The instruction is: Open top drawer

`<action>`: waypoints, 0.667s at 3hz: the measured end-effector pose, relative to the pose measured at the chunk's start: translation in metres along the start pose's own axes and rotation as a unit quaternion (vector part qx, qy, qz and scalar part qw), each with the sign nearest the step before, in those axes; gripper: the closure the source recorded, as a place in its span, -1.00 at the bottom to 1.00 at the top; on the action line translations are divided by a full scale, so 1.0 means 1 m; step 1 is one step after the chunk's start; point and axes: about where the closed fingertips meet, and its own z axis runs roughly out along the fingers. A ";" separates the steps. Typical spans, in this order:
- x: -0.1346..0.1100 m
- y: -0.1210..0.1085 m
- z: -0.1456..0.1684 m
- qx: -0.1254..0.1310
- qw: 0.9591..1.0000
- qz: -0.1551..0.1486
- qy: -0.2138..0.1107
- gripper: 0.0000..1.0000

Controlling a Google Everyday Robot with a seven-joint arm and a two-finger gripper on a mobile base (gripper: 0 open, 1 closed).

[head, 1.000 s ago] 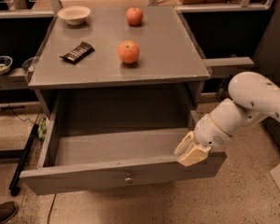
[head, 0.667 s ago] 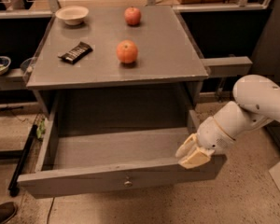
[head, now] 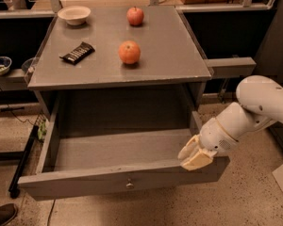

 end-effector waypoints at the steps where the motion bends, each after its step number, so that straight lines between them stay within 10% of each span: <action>1: 0.000 0.000 0.000 0.000 1.000 0.000 0.000 -0.32; 2: 0.000 0.000 0.000 0.000 1.000 0.000 0.000 -0.78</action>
Offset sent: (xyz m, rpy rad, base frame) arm 0.0000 0.0000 0.0000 0.0000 0.0000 0.0000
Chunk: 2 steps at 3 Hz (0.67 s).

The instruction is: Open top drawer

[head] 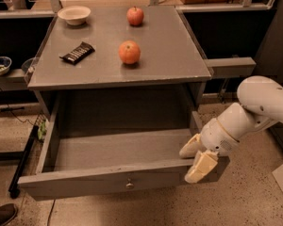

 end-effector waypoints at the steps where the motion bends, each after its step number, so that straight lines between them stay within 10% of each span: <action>1: 0.000 0.000 0.000 0.000 1.000 0.000 0.000 -1.00; 2: 0.000 0.000 0.000 0.000 1.000 0.000 0.000 -1.00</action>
Offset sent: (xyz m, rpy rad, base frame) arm 0.0000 0.0000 0.0000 0.0000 0.0000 0.0000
